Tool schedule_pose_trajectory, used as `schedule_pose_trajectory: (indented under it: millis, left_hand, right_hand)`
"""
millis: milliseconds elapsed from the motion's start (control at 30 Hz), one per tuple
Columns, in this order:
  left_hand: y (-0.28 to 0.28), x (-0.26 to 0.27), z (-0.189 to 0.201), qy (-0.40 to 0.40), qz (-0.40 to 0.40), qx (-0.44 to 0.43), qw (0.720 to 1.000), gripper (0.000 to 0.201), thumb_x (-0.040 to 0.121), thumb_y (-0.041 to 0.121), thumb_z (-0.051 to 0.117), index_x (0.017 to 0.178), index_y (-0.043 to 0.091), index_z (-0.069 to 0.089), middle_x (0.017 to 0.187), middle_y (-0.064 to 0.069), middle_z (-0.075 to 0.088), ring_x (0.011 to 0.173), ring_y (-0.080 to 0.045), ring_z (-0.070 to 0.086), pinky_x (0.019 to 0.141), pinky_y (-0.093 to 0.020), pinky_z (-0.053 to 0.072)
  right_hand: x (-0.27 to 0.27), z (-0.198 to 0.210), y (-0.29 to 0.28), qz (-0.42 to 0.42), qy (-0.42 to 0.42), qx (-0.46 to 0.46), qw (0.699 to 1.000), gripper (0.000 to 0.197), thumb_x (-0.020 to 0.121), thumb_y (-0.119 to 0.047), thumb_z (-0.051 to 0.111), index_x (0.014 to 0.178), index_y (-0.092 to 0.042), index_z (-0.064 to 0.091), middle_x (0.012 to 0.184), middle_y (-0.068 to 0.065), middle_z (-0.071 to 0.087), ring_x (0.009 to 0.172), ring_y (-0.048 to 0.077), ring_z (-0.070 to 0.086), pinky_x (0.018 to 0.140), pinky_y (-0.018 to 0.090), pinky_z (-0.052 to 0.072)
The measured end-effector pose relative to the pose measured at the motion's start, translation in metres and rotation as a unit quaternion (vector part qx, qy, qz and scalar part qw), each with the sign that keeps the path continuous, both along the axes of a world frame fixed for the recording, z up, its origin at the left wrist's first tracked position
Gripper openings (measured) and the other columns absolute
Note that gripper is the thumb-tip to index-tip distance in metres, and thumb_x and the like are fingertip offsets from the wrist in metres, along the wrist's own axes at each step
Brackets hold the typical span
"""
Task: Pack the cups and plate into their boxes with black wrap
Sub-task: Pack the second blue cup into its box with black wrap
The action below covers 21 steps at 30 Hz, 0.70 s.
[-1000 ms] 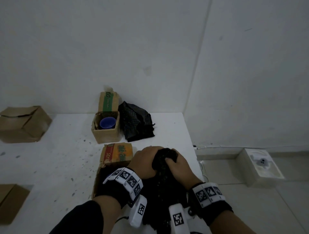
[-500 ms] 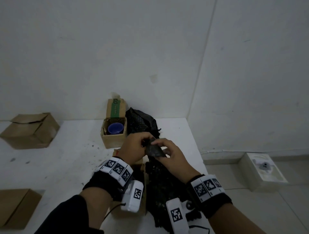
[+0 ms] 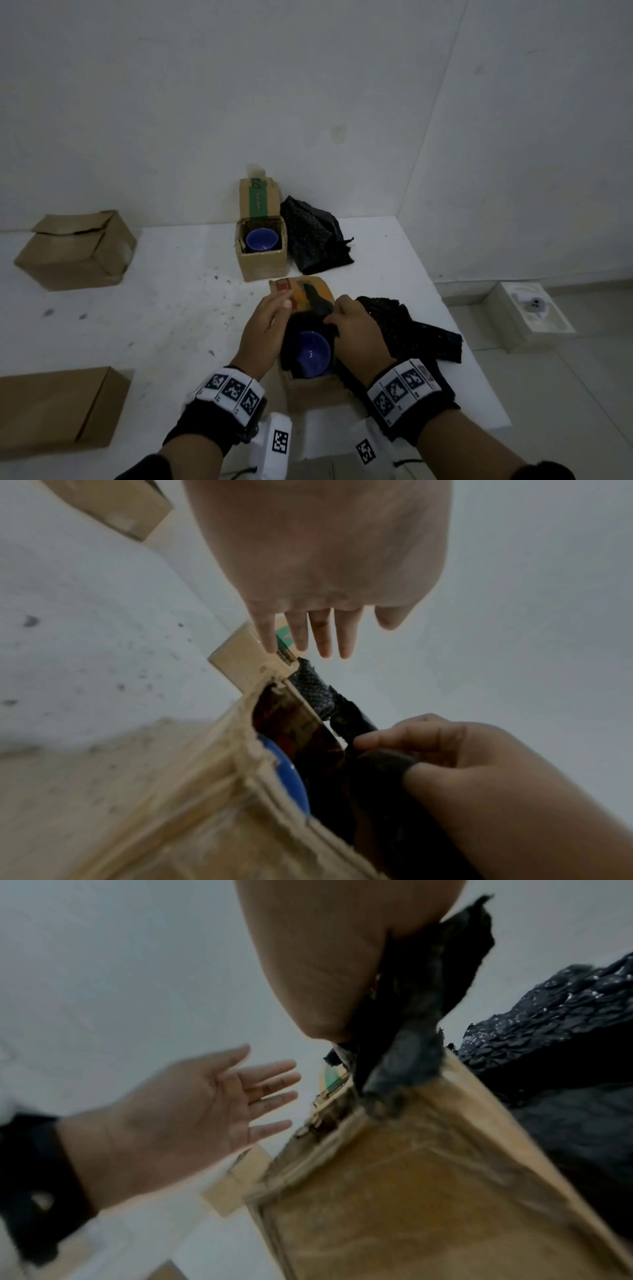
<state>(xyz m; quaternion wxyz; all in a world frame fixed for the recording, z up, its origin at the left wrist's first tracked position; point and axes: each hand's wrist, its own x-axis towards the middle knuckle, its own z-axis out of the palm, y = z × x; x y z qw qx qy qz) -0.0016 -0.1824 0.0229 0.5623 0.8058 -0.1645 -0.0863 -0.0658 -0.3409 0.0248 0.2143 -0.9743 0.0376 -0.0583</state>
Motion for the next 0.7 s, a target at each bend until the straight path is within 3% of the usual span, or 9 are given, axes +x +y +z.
schedule_pose_trajectory:
  millis: [67, 133, 200, 300, 400, 467, 533, 600, 700]
  left_hand:
    - [0.004, -0.008, 0.0, 0.105, 0.006, -0.057, 0.993, 0.031, 0.101, 0.033, 0.032, 0.128, 0.027, 0.047, 0.138, 0.004, 0.046, 0.123, -0.008, 0.043, 0.111, -0.032, 0.032]
    - [0.007, -0.019, 0.01, 0.183, -0.004, -0.111, 0.977, 0.04, 0.102, 0.032, 0.02, 0.137, 0.024, 0.039, 0.144, 0.008, 0.034, 0.125, -0.005, 0.034, 0.104, -0.017, 0.026]
    - [0.008, -0.027, 0.017, 0.232, -0.024, -0.124, 0.965, 0.048, 0.101, 0.034, 0.012, 0.144, 0.02, 0.027, 0.146, 0.009, 0.025, 0.133, -0.006, 0.024, 0.1, -0.014, 0.02]
    - [0.011, -0.031, 0.01, 0.266, -0.027, -0.147, 0.952, 0.05, 0.1, 0.037, 0.009, 0.147, 0.022, 0.017, 0.155, 0.006, 0.012, 0.143, -0.011, 0.009, 0.113, -0.028, 0.01]
    - [0.012, -0.029, 0.002, 0.286, -0.035, -0.155, 0.945, 0.05, 0.1, 0.038, 0.008, 0.147, 0.024, 0.014, 0.157, 0.007, 0.007, 0.144, -0.01, 0.006, 0.114, -0.03, 0.009]
    - [0.012, -0.028, 0.0, 0.285, -0.044, -0.153, 0.945, 0.05, 0.1, 0.037, 0.008, 0.147, 0.024, 0.014, 0.156, 0.007, 0.007, 0.144, -0.01, 0.005, 0.114, -0.03, 0.008]
    - [0.014, -0.026, -0.002, 0.286, -0.055, -0.157, 0.944, 0.049, 0.1, 0.035, 0.008, 0.148, 0.023, 0.013, 0.157, 0.007, 0.006, 0.144, -0.01, 0.005, 0.113, -0.028, 0.008]
    - [0.016, -0.025, -0.005, 0.284, -0.062, -0.161, 0.943, 0.049, 0.1, 0.035, 0.008, 0.147, 0.023, 0.014, 0.156, 0.007, 0.007, 0.144, -0.009, 0.005, 0.112, -0.026, 0.009]
    - [0.015, -0.023, -0.007, 0.29, -0.062, -0.174, 0.939, 0.05, 0.099, 0.036, 0.01, 0.147, 0.022, 0.014, 0.156, 0.006, 0.007, 0.144, -0.011, 0.006, 0.11, -0.023, 0.011]
  right_hand:
    - [0.0, -0.003, 0.012, 0.004, 0.066, -0.125, 0.99, 0.011, 0.055, -0.016, 0.074, 0.058, -0.013, 0.064, 0.081, 0.006, 0.058, 0.07, 0.026, 0.057, 0.056, 0.03, 0.041]
    - [-0.001, -0.004, 0.028, 0.001, 0.084, -0.228, 0.97, 0.022, 0.052, -0.036, 0.072, 0.053, -0.017, 0.061, 0.076, 0.004, 0.058, 0.07, 0.025, 0.054, 0.063, 0.031, 0.04]
    - [-0.004, -0.004, 0.042, -0.007, 0.11, -0.266, 0.958, 0.031, 0.069, -0.041, 0.059, 0.064, -0.012, 0.064, 0.083, 0.008, 0.055, 0.08, 0.026, 0.049, 0.072, 0.036, 0.039]
    - [-0.005, -0.013, 0.055, -0.037, 0.143, -0.278, 0.949, 0.045, 0.093, -0.04, 0.035, 0.102, -0.002, 0.057, 0.104, 0.014, 0.05, 0.1, 0.028, 0.043, 0.086, 0.04, 0.033]
    - [-0.002, -0.017, 0.066, -0.081, 0.177, -0.236, 0.952, 0.055, 0.096, -0.044, 0.034, 0.127, 0.0, 0.042, 0.119, 0.018, 0.05, 0.108, 0.032, 0.045, 0.09, 0.039, 0.038]
    - [0.001, -0.019, 0.071, -0.112, 0.202, -0.146, 0.962, 0.069, 0.094, -0.045, 0.04, 0.144, -0.002, 0.02, 0.133, 0.021, 0.041, 0.119, 0.035, 0.041, 0.092, 0.039, 0.041]
    - [0.006, -0.024, 0.07, -0.145, 0.222, -0.032, 0.964, 0.078, 0.093, -0.047, 0.044, 0.148, -0.006, 0.008, 0.14, 0.02, 0.034, 0.125, 0.035, 0.039, 0.094, 0.041, 0.043]
    - [0.013, -0.03, 0.063, -0.164, 0.241, 0.051, 0.955, 0.081, 0.091, -0.053, 0.043, 0.148, -0.007, 0.008, 0.141, 0.019, 0.035, 0.123, 0.034, 0.044, 0.095, 0.042, 0.045]
    - [0.028, -0.032, 0.048, -0.175, 0.299, 0.122, 0.93, 0.078, 0.09, -0.063, 0.034, 0.143, -0.007, 0.022, 0.137, 0.019, 0.042, 0.118, 0.033, 0.05, 0.097, 0.042, 0.044]
